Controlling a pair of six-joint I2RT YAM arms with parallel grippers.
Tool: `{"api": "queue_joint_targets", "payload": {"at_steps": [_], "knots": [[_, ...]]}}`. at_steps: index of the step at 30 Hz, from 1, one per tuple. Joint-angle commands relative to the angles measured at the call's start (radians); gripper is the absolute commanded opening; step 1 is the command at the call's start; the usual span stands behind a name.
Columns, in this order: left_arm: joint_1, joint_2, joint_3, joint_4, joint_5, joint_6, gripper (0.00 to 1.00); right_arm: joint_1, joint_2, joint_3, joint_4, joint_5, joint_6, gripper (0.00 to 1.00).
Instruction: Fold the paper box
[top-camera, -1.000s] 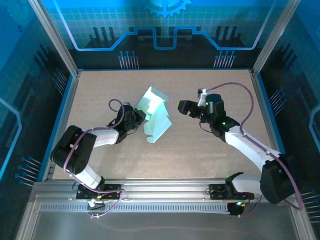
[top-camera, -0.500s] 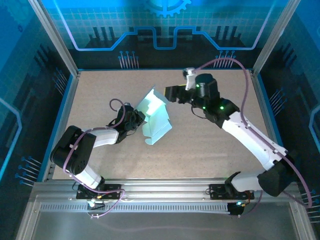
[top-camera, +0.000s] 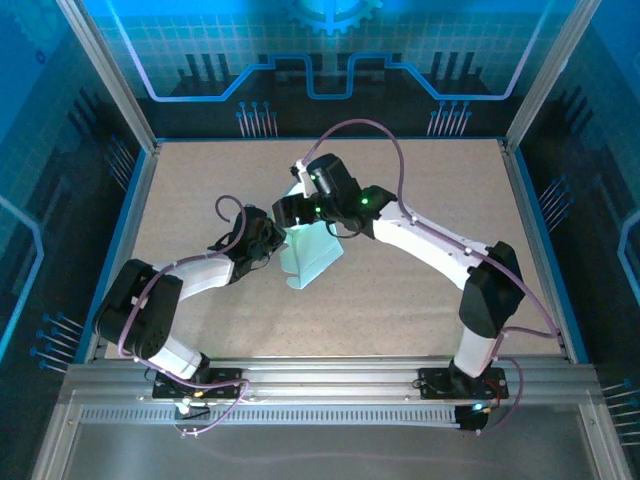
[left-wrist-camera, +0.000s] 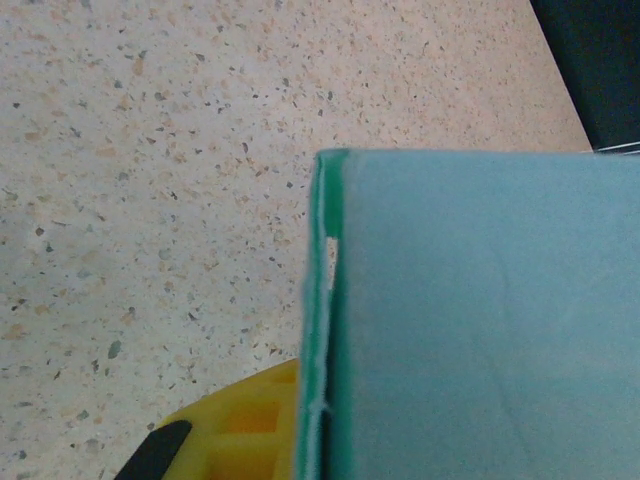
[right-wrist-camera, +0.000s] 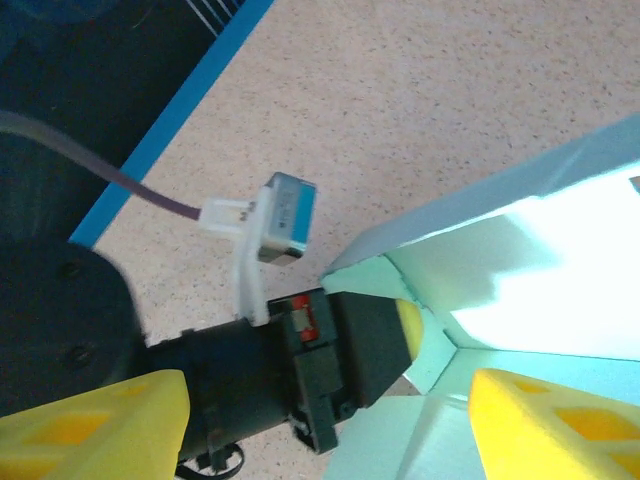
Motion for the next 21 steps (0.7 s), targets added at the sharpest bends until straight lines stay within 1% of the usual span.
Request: {"api": "queue_joint_targets", "payload": {"at_steps": [1,4,7,12,15,18,21], "knots": [[0.002,-0.030,0.023,-0.025,0.013,0.048,0.00,-0.055,-0.010,0.060,-0.029,0.036,0.036,0.75],[0.003,-0.029,0.025,-0.016,0.025,0.078,0.00,-0.089,-0.017,0.062,-0.027,0.046,0.029,0.76],[0.002,-0.022,0.022,0.014,0.055,0.108,0.00,-0.127,-0.005,0.076,-0.038,0.026,0.023,0.76],[0.002,0.003,0.017,0.111,0.166,0.150,0.00,-0.170,0.004,0.078,-0.027,-0.015,0.038,0.78],[0.002,0.020,0.021,0.140,0.219,0.164,0.00,-0.201,-0.002,0.044,0.037,-0.107,0.070,0.83],[0.002,0.029,0.024,0.147,0.243,0.164,0.00,-0.231,0.005,0.020,0.088,-0.217,0.114,0.86],[0.002,0.030,0.023,0.152,0.257,0.171,0.00,-0.243,0.027,0.031,0.076,-0.295,0.125,0.90]]}}
